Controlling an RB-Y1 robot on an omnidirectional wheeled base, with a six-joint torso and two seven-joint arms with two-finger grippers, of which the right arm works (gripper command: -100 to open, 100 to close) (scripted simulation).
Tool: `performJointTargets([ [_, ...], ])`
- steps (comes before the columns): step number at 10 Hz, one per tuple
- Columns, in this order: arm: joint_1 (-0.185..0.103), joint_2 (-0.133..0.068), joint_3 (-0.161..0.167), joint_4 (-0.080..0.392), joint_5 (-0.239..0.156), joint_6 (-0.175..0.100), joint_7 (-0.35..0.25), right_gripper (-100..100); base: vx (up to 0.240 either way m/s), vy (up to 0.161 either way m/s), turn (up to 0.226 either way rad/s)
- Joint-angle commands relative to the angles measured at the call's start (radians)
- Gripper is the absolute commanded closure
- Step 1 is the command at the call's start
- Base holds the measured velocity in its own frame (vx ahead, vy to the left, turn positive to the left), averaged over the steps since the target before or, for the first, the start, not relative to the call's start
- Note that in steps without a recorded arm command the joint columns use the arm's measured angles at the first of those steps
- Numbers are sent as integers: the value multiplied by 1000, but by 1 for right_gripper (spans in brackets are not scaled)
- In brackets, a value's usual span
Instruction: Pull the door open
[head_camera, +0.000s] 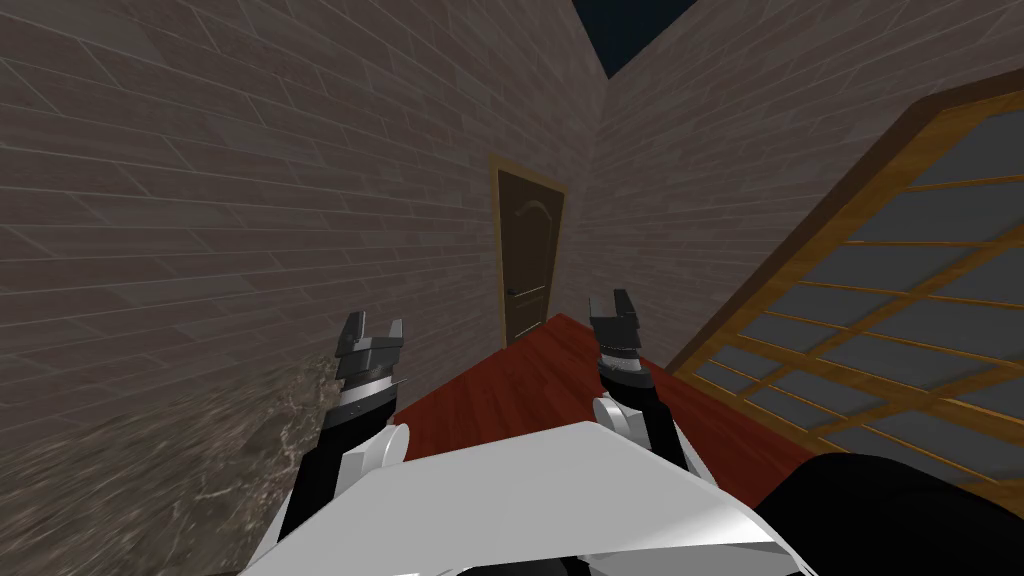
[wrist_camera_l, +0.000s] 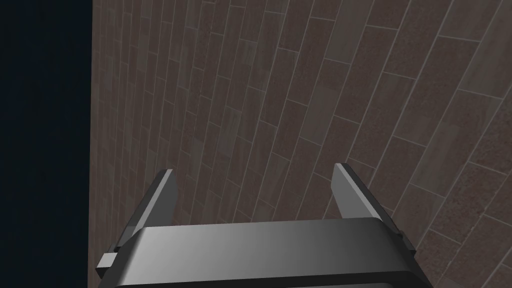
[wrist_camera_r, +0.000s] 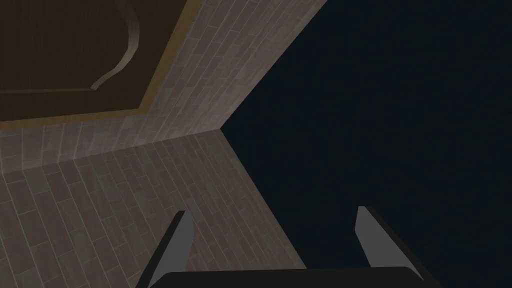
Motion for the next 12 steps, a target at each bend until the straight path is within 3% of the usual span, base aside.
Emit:
performJointTargets([
  [1,-13,-5,2,28,-5,-1,0,-100,33,-19,81],
  [5,-43,-16,8,96,-18,-5,-1,-100,57,-33,66],
  [12,-129,-44,24,281,-53,-14,-3,-100,73,-50,96],
])
